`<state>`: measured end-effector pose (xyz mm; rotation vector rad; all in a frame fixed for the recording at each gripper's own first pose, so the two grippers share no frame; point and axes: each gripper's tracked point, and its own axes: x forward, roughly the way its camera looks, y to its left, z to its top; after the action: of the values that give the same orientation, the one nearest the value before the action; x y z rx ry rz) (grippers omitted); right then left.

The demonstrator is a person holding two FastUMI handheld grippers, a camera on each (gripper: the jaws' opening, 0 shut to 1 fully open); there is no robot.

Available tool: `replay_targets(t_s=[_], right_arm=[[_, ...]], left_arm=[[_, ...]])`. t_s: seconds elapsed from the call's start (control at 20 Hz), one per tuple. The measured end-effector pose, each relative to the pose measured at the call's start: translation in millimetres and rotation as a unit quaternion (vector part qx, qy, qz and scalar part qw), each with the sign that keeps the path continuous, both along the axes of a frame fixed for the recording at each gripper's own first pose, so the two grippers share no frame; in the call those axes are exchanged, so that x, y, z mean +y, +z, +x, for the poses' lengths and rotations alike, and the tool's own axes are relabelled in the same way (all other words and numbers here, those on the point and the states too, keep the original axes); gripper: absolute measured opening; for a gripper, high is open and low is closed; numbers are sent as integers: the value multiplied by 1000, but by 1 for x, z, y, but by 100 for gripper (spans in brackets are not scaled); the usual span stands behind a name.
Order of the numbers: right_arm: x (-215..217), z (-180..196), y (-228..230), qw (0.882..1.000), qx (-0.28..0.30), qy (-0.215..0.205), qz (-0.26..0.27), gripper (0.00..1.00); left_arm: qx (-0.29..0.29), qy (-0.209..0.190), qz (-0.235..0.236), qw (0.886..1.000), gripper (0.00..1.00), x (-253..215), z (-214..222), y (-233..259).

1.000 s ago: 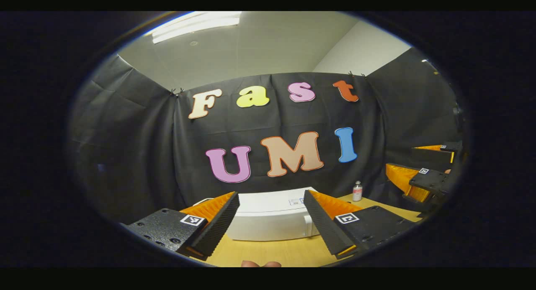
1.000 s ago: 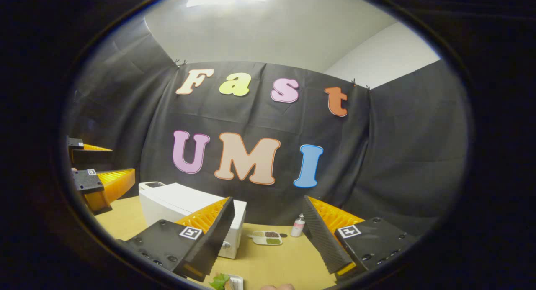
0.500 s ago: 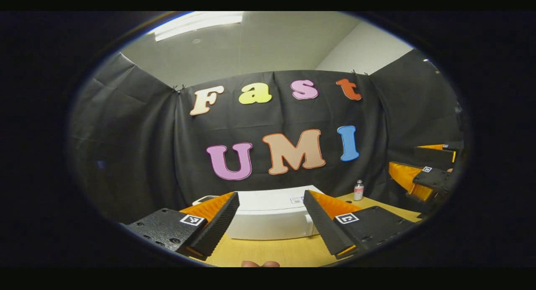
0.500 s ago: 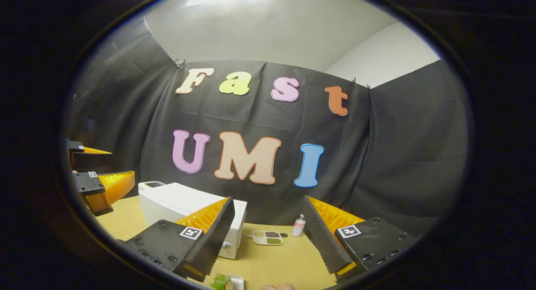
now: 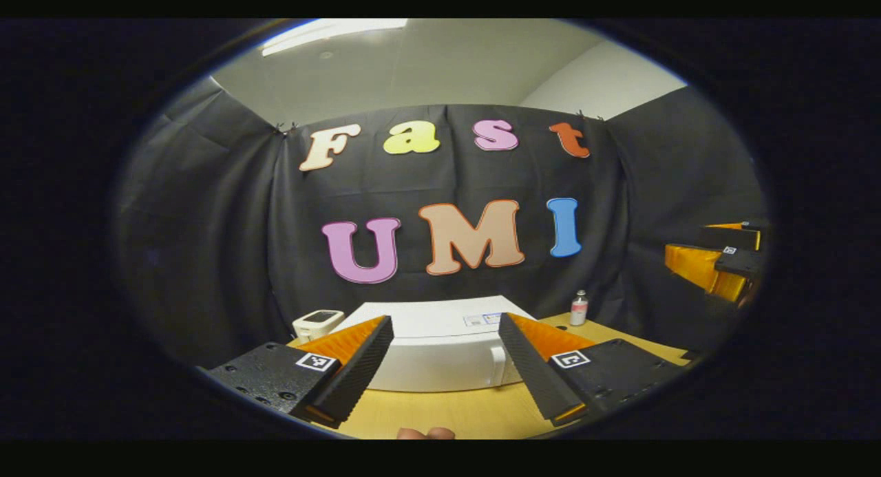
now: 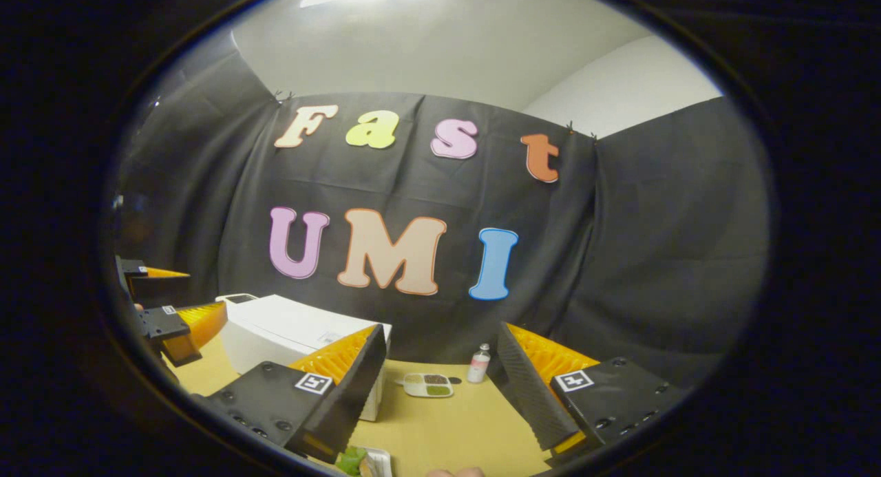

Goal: Open the microwave oven with the left hand, put the food in, and close the microwave oven.

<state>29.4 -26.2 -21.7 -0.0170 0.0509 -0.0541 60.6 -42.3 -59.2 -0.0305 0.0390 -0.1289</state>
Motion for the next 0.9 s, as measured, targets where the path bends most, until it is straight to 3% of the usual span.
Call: replay_targets(t_s=[0.6,0.9], right_arm=[[-69,-42,-24,994,56,-74,-57,100],[-94,-67,-39,988,90,-103,-70,100]], left_arm=[[90,-59,-21,994,98,-58,63,-144],[128,-64,5,990,98,-82,91,-211]])
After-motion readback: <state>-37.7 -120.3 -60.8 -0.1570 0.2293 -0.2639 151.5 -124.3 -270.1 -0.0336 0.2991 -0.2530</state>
